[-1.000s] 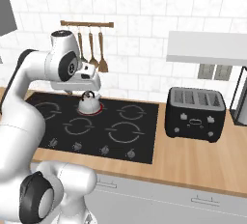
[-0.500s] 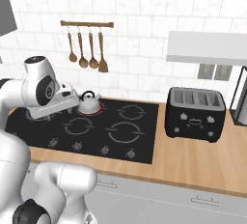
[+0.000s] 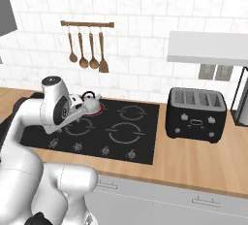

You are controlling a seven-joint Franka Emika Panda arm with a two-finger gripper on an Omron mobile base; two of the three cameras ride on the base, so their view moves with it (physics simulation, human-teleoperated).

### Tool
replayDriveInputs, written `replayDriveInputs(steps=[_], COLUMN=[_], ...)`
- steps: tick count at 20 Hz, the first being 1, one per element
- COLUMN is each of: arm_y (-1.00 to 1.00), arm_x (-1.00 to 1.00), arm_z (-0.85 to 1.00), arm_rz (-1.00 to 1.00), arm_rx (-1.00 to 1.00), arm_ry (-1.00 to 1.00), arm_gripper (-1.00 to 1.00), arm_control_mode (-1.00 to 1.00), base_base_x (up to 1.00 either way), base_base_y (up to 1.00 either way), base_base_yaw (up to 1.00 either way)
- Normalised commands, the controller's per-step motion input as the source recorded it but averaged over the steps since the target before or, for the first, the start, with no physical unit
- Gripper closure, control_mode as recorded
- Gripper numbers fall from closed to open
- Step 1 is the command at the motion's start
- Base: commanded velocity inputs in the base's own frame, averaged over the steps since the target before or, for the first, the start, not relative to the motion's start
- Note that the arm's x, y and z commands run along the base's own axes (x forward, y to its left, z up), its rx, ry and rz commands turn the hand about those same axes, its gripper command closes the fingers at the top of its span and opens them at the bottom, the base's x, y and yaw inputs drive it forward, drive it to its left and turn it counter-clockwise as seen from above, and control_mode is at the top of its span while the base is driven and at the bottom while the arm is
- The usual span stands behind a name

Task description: Turn off the rear center burner of the stove.

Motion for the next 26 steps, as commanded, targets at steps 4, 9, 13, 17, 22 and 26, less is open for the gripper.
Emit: replayDriveInputs(steps=[4,9,13,17,22,26], arm_y=[-0.06,0.01,0.0,0.06,0.15,0.12], arm_x=[0.46,0.23,0.0,0.0,0.02,0.26], arm_z=[-0.41,-0.36,-0.45,-0.45,-0.42,-0.33], arm_rz=[0.0,0.01,0.0,0.04,0.04,0.02], arm_rx=[0.0,-0.01,-0.02,-0.03,-0.01,0.0], arm_ry=[0.08,0.17,0.18,0.12,0.01,0.01], arm_gripper=[-1.0,-1.0,-1.0,-1.0,-1.0,-1.0], arm_control_mode=[-1.0,-1.0,-1.0,-1.0,-1.0,-1.0], base_base_x=[0.0,0.0,0.0,0.0,0.0,0.0], base_base_y=[0.0,0.0,0.0,0.0,0.0,0.0], base_base_yaw=[0.0,0.0,0.0,0.0,0.0,0.0])
